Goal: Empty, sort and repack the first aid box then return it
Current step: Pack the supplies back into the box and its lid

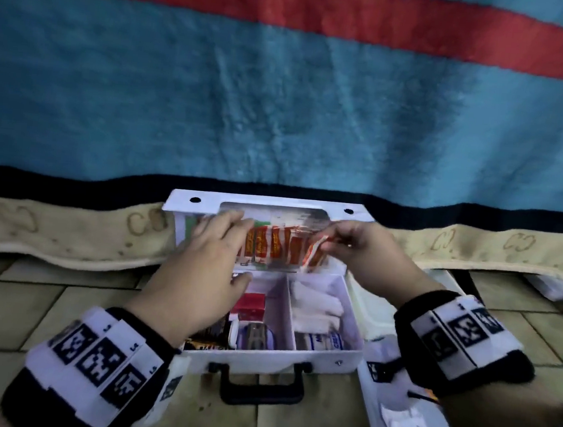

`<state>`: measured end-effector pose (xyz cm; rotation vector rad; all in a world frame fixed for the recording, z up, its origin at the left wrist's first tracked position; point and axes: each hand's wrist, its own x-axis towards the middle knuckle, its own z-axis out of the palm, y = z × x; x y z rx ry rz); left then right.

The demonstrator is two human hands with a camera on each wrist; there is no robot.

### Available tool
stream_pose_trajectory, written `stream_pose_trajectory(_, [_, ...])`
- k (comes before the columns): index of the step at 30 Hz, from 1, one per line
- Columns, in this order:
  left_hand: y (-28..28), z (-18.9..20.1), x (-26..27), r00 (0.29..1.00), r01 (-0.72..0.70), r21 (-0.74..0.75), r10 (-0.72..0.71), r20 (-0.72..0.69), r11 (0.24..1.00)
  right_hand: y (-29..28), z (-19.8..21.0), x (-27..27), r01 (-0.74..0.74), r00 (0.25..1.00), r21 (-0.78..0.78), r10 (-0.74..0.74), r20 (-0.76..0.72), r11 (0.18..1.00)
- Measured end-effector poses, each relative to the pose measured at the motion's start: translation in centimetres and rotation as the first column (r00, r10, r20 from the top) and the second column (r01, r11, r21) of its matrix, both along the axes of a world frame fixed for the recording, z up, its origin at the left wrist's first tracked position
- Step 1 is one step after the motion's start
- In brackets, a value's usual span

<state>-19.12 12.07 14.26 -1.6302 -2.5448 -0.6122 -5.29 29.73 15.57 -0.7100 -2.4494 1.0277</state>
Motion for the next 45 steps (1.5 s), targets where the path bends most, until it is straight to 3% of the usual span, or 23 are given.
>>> stream_pose_trajectory(2, [0.1, -0.1, -0.6, 0.998, -0.033, -0.001, 0.033, -0.058, 0.999, 0.7, 1.1, -0.6, 0.058, 0.958, -0.118, -0.089, -0.273, 0.991])
stream_pose_trajectory(3, [0.2, -0.2, -0.9, 0.997, -0.043, -0.015, 0.042, -0.07, 0.999, 0.9, 1.8, -0.8, 0.076, 0.932, -0.163, -0.128, -0.34, 0.984])
stream_pose_trajectory(6, [0.4, -0.4, -1.3, 0.996, -0.052, -0.068, 0.047, -0.074, 0.996, 1.7, 2.5, -1.3, 0.115, 0.921, -0.182, -0.174, -0.348, 0.977])
stream_pose_trajectory(11, [0.3, -0.5, -1.3, 0.999, -0.032, -0.036, 0.031, -0.036, 0.999, 2.4, 1.6, -1.6, 0.201, 0.942, 0.119, -0.158, -0.296, 0.972])
stream_pose_trajectory(13, [0.2, -0.5, -1.3, 0.999, -0.027, -0.049, 0.026, -0.017, 0.998, 2.2, 1.6, -1.6, 0.201, 0.94, 0.169, -0.141, -0.31, 0.965])
stream_pose_trajectory(18, [0.0, -0.7, -1.4, 1.0, -0.021, -0.055, 0.022, 0.01, 0.998, 2.6, 1.2, -1.9, 0.179, 0.863, -0.037, -0.175, -0.474, 0.983])
stream_pose_trajectory(21, [0.0, -0.8, -1.5, 1.0, -0.019, -0.055, 0.02, 0.015, 0.998, 2.7, 0.8, -1.5, 0.19, 0.922, 0.191, -0.108, -0.371, 0.963])
stream_pose_trajectory(23, [-0.1, -0.8, -1.5, 1.0, -0.021, -0.062, 0.022, 0.02, 0.998, 2.7, 0.7, -1.2, 0.15, 0.967, 0.475, -0.029, -0.251, 0.867])
stream_pose_trajectory(25, [-0.1, -0.8, -1.5, 1.0, -0.024, -0.073, 0.026, 0.017, 0.997, 2.7, 0.7, -0.9, 0.122, 0.986, 0.643, -0.02, -0.165, 0.756])
stream_pose_trajectory(28, [-0.1, -0.8, -1.6, 1.0, -0.025, -0.08, 0.026, 0.015, 0.996, 2.5, 1.2, -0.7, 0.098, 0.994, 0.683, -0.033, -0.107, 0.724])
stream_pose_trajectory(30, [-0.1, -0.9, -1.6, 1.0, -0.023, -0.077, 0.024, 0.014, 0.997, 2.3, 1.4, -0.7, 0.008, 0.998, 0.692, -0.054, 0.045, 0.722])
stream_pose_trajectory(33, [0.0, -0.9, -1.6, 0.999, -0.02, -0.062, 0.021, 0.024, 0.998, 1.9, 1.8, -1.2, -0.101, 0.939, 0.724, -0.176, 0.297, 0.683])
stream_pose_trajectory(39, [0.0, -0.9, -1.8, 0.999, -0.009, -0.062, 0.011, 0.033, 0.998, 0.4, 3.7, -1.7, -0.137, 0.928, 0.702, -0.158, 0.338, 0.699])
stream_pose_trajectory(45, [0.1, -1.1, -2.0, 0.999, -0.001, -0.055, 0.003, 0.034, 0.998, 0.4, 3.7, -2.4, -0.244, 0.878, 0.76, -0.195, 0.436, 0.602])
